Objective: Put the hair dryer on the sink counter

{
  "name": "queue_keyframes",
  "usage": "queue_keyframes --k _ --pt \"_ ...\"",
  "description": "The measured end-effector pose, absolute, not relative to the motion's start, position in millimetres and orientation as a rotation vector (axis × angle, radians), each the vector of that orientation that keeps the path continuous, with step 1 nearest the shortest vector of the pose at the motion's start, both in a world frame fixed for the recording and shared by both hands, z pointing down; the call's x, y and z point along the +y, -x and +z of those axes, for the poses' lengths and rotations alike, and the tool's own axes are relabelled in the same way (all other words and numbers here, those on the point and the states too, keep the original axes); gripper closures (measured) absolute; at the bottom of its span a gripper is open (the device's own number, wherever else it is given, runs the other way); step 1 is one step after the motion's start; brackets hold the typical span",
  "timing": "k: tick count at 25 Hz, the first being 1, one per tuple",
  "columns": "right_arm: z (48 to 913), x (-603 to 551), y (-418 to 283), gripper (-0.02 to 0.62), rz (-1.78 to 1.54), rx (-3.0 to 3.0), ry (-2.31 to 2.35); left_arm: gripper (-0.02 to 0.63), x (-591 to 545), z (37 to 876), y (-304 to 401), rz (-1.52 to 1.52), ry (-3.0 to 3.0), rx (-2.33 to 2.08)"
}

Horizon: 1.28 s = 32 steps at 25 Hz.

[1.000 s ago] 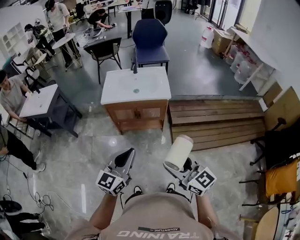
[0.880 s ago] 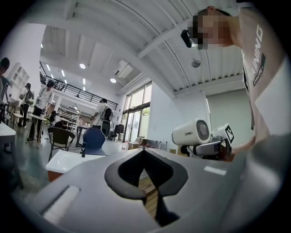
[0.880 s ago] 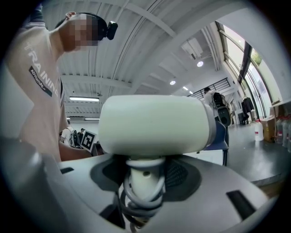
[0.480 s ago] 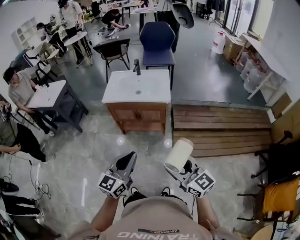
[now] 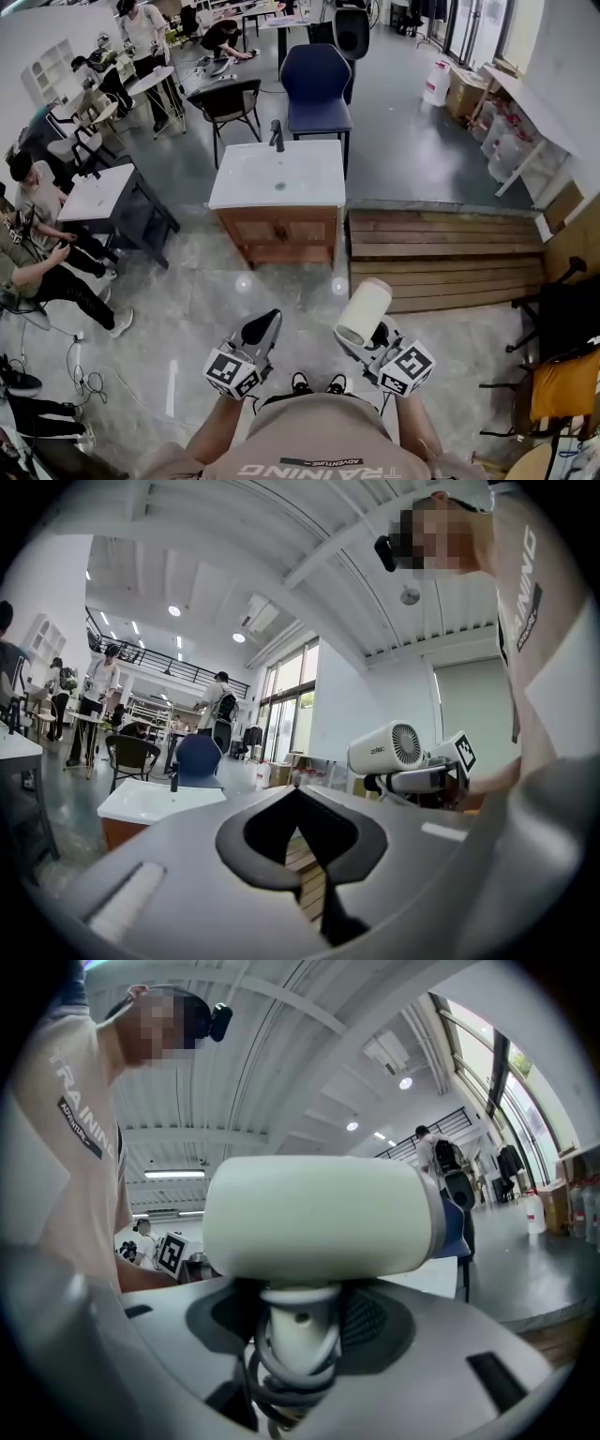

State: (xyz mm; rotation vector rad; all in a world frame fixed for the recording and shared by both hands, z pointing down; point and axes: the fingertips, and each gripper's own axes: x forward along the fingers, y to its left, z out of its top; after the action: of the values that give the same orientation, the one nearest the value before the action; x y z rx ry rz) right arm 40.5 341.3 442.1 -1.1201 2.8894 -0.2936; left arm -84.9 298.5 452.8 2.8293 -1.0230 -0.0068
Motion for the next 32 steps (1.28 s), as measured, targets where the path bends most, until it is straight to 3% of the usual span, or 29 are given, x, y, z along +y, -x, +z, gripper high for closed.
queue_keyframes --k 16,32 --pt "456.9 313.9 4.3 0.377 -0.287 2.92 1.245 0.598 261.1 458.5 102.7 -0.064 -2.895 -0.88" --pt "466.7 260.0 -41.8 0.377 -0.335 2.819 1.363 0.598 198.9 457.1 68.7 -0.04 -2.898 -0.837"
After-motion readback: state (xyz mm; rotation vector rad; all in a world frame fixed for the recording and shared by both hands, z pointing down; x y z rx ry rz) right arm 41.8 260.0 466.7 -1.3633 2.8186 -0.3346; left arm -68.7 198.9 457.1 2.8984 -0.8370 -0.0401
